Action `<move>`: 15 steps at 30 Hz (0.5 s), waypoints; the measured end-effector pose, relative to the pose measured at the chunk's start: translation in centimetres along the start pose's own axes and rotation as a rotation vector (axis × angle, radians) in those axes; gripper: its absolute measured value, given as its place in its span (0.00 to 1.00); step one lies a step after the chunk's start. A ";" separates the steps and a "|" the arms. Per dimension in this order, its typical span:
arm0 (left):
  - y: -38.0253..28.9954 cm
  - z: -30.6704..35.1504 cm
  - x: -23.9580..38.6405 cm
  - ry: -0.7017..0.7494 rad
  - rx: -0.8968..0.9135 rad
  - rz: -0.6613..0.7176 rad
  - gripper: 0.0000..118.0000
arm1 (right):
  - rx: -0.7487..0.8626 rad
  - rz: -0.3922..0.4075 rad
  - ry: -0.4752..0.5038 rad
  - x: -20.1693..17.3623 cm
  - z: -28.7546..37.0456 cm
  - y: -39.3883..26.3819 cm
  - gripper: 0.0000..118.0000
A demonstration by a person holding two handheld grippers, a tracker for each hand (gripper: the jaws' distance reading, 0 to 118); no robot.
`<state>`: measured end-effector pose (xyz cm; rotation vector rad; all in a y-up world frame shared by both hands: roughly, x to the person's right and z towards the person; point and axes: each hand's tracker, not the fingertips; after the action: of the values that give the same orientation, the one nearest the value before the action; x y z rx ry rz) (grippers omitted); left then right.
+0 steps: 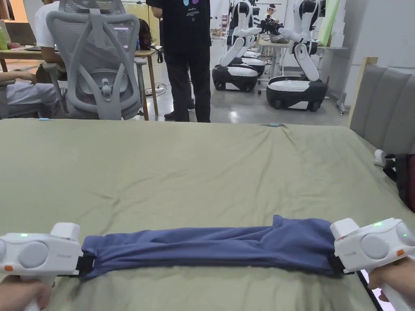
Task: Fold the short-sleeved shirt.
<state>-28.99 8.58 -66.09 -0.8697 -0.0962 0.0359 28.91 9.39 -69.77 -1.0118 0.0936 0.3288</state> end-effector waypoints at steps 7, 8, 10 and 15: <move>0.2 -0.5 0.8 0.027 0.022 0.011 0.03 | 0.007 -0.077 0.030 -0.1 -0.6 0.2 0.04; 0.3 -0.2 0.8 0.029 0.023 0.018 0.06 | 0.021 -0.086 0.035 -0.1 -0.1 0.1 0.07; 0.6 1.3 1.1 -0.003 0.057 0.045 0.43 | 0.096 -0.123 0.010 -0.3 2.2 -0.2 0.54; 3.1 5.8 2.4 -0.016 0.200 0.024 0.84 | 0.317 -0.177 0.046 -0.8 7.6 0.9 0.92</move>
<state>-27.14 15.19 -64.60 -0.6711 -0.0957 0.0739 27.36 16.09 -66.25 -0.7075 0.0938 0.1236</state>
